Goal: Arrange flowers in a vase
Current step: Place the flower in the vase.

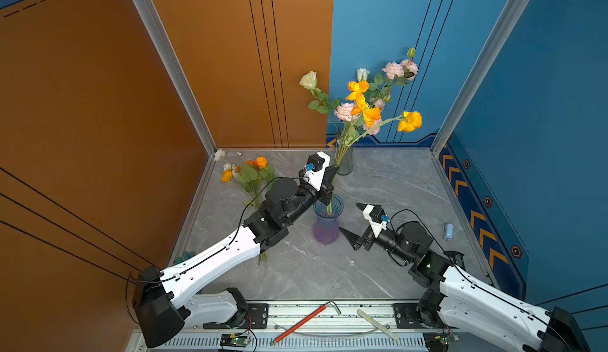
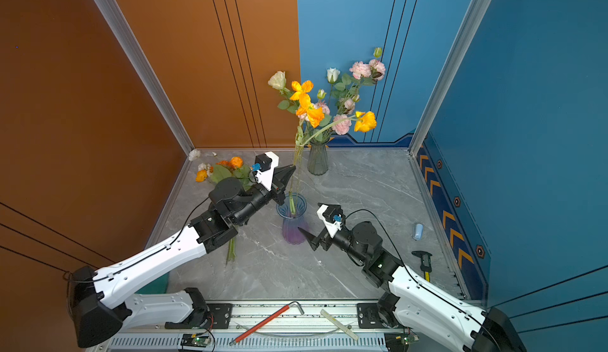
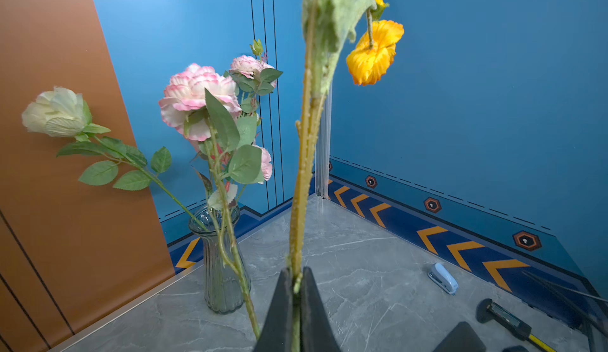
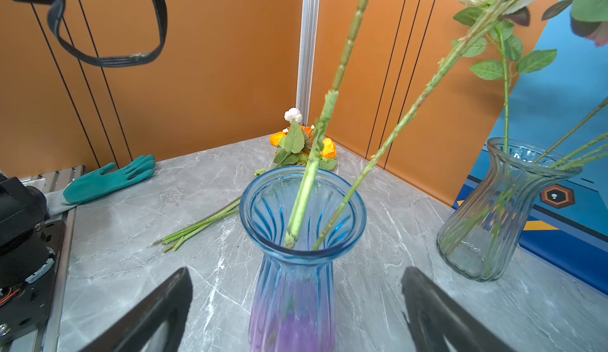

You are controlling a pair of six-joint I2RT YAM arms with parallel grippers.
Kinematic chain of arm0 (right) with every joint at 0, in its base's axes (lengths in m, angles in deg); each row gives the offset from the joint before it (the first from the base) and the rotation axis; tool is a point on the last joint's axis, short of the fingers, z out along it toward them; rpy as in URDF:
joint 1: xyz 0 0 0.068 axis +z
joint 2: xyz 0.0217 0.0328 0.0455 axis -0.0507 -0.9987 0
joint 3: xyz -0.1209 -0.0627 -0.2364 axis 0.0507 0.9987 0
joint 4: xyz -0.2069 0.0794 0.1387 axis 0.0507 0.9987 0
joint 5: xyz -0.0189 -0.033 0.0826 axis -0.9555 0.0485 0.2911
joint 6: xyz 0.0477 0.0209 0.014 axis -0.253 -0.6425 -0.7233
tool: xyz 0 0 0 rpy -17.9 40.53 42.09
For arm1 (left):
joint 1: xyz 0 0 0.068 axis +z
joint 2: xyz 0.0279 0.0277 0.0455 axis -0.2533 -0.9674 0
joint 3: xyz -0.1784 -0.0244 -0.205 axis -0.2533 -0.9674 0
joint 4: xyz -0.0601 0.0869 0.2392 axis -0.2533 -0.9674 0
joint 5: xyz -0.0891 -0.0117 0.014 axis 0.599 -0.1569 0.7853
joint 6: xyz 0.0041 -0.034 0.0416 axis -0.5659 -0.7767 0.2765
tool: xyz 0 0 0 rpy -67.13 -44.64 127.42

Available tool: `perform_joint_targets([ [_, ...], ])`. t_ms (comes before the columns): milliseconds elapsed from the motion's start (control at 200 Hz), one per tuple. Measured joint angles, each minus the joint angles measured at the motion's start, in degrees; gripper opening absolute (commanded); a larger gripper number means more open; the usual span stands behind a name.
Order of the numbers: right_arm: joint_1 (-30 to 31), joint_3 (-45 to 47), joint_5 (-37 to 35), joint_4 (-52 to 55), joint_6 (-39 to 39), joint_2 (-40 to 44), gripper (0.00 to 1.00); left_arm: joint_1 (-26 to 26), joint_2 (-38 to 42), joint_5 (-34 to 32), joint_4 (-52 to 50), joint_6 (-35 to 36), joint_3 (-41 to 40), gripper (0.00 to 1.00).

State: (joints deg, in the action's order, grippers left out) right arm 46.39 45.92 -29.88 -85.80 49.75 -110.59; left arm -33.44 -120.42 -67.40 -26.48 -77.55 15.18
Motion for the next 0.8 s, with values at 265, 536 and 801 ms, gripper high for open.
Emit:
perform_joint_targets([
  [265,0.0,0.0,0.0,0.0,-0.02,0.0,1.0,1.7,-0.22,5.75,0.79,0.11,-5.53,0.0],
  [536,0.0,0.0,0.0,0.0,0.0,0.0,1.0,3.63,-0.55,8.57,0.5,-0.26,-10.14,0.0],
  [801,0.0,0.0,0.0,0.0,0.0,0.0,1.0,4.37,-0.79,8.98,-0.63,-0.68,-12.24,0.0],
])
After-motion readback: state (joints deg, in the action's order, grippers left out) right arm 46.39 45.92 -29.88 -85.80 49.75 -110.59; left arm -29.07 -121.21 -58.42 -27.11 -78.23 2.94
